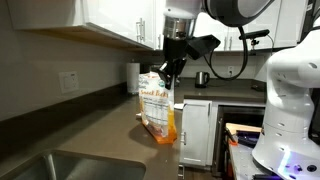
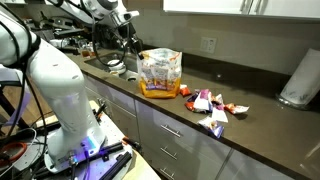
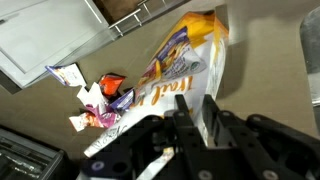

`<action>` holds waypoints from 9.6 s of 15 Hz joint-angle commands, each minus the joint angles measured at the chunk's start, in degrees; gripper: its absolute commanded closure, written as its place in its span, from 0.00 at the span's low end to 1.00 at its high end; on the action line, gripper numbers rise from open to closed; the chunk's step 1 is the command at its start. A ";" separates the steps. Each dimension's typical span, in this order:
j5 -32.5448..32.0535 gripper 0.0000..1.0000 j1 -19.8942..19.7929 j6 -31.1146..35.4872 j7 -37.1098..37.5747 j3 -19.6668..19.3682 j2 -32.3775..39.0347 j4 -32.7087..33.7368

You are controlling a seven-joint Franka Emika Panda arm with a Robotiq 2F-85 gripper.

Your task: Turn the plastic packaging around.

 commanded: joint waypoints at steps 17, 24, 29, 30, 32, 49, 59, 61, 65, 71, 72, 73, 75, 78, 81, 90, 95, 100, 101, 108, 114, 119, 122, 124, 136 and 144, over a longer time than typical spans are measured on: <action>8.32 1.00 5.74 3.57 -55.06 -27.32 -1.75 -0.31; 14.61 1.00 7.61 -2.22 -68.91 -32.08 -1.55 1.22; 17.78 1.00 8.06 -4.42 -74.79 -34.49 -0.72 2.02; 19.16 1.00 8.34 -4.53 -76.06 -35.22 -0.36 2.12; 21.44 0.99 8.33 -4.71 -76.69 -36.08 0.60 2.38; -0.79 0.00 -0.05 0.41 -49.34 -16.61 -1.88 5.92; 4.84 0.00 -2.94 11.39 -19.59 -11.36 6.54 5.92; 3.82 0.00 -4.39 14.00 -14.97 -10.00 8.85 7.38; -1.54 0.00 -8.75 18.11 -8.57 -7.56 11.82 10.91; -15.02 0.00 -15.59 15.99 7.79 -4.52 13.64 13.84; -16.00 0.00 -15.71 15.10 10.78 -4.58 13.86 13.70; -16.51 0.00 -15.59 14.27 13.48 -4.86 14.10 13.51; -14.25 0.00 -13.91 12.40 16.99 -6.52 15.06 13.13; -13.02 0.00 -12.70 12.93 22.55 -8.44 15.93 12.41; -13.52 0.17 -11.77 14.45 27.78 -9.94 16.74 12.05; -14.40 0.03 -8.95 16.14 35.81 -10.93 19.14 12.98; -14.54 0.00 -7.87 14.76 34.72 -11.47 18.67 15.11; -16.12 0.28 -8.23 16.36 36.23 -11.38 19.05 14.83; -16.66 0.32 -8.37 16.81 36.52 -11.35 19.26 14.46; -14.79 0.86 -6.75 20.11 33.75 -12.24 21.75 11.92; -12.53 1.00 -2.64 20.56 24.81 -13.76 20.32 11.31; -9.07 1.00 -0.29 19.86 10.15 -15.63 17.79 10.53; -6.20 1.00 1.39 19.90 -2.25 -17.47 16.12 9.76; -3.55 1.00 1.75 19.46 -10.37 -17.75 14.95 8.92; 7.51 1.00 8.92 18.73 -44.52 -17.47 13.41 4.25; 9.37 0.78 11.12 16.49 -61.82 -20.31 12.42 4.01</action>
